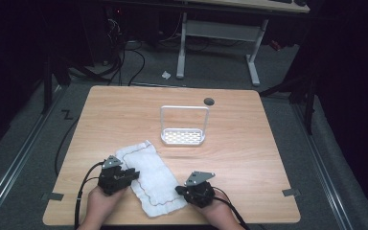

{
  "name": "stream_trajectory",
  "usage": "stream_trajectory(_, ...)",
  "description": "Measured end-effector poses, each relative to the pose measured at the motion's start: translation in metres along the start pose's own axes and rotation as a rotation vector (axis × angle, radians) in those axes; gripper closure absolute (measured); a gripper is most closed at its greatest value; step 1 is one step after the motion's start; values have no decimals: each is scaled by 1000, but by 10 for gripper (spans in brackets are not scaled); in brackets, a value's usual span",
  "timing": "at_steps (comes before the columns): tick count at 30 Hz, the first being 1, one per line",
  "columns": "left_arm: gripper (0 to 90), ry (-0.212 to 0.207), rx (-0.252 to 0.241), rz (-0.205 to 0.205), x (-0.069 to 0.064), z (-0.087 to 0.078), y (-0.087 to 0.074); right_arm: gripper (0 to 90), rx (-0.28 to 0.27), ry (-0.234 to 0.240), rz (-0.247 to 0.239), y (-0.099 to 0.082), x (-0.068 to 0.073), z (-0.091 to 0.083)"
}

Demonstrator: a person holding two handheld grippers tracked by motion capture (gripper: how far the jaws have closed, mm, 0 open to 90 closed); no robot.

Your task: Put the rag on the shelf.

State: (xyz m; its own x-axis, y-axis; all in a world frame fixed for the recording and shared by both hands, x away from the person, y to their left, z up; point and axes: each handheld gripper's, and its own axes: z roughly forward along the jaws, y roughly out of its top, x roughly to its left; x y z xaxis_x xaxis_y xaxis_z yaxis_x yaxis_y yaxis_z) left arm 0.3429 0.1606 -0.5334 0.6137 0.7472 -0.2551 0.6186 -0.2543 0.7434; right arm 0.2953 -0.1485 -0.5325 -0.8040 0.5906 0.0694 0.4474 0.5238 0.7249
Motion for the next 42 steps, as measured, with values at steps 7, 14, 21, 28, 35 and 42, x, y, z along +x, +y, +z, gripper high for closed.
stream_trajectory(7, 639, -22, -38, -47, -3, -20, -7, 806, -56, -27, -17, 6, 2, -10)
stream_trajectory(14, 640, -4, 10, -4, -7, -5, -7, 804, -62, -66, 23, 45, -31, 24)
stream_trajectory(21, 648, -10, 12, -2, -5, -3, -7, 806, -25, -69, 53, 77, -45, 64)
stream_trajectory(28, 651, -26, 7, 8, -9, 0, -7, 813, -1, -77, 40, 67, -43, 64)
stream_trajectory(35, 656, -58, 26, 66, -24, 12, -1, 812, -18, -83, 40, 41, -42, 40)
stream_trajectory(42, 685, -109, 42, 124, -45, 30, 5, 812, -27, -96, 69, 12, -43, 11)
